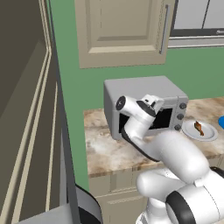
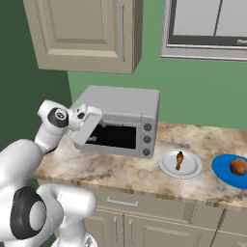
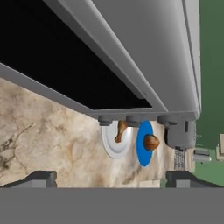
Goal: Open the toaster oven door. Place the bread on the bottom rack in the toaster oven and place the chicken drumstick on the top rack.
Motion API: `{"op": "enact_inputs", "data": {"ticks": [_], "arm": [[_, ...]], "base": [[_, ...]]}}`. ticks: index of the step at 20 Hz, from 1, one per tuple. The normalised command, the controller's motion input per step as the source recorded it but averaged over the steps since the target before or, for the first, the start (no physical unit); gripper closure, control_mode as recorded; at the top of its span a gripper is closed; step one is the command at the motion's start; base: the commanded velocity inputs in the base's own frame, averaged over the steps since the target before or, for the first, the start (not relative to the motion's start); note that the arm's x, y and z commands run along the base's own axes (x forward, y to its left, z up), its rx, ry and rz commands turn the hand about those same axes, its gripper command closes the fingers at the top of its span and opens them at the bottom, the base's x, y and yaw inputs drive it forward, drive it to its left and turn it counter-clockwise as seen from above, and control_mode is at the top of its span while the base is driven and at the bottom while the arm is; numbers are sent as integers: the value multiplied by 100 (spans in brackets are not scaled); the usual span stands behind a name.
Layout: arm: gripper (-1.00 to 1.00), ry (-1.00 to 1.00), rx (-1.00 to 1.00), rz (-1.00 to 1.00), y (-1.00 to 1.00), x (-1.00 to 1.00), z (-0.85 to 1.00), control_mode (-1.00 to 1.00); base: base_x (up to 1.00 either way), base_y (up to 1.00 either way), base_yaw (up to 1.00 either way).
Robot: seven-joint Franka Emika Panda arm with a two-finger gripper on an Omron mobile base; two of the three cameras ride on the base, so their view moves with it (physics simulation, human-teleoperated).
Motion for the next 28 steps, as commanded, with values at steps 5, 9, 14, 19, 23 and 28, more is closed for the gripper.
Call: {"op": "enact_inputs", "data": {"ticks": [5,9,14,19,23,28], "arm": [[-100,-1,-5,0,0,31,-4,-100],[-100,-1,-1,2,-11,25,-20,-100],[-100,-8,0,14,-18,13,-7,-100],[-100,-5,0,27,-7,31,-17,-100],[-100,0,-5,7,0,28,-46,-100],[-100,-4,-2,0,0,36,-24,-100]], "base": [[0,0,0],[0,0,0],[0,0,0],[0,0,0],[0,0,0],[0,0,0]]}}
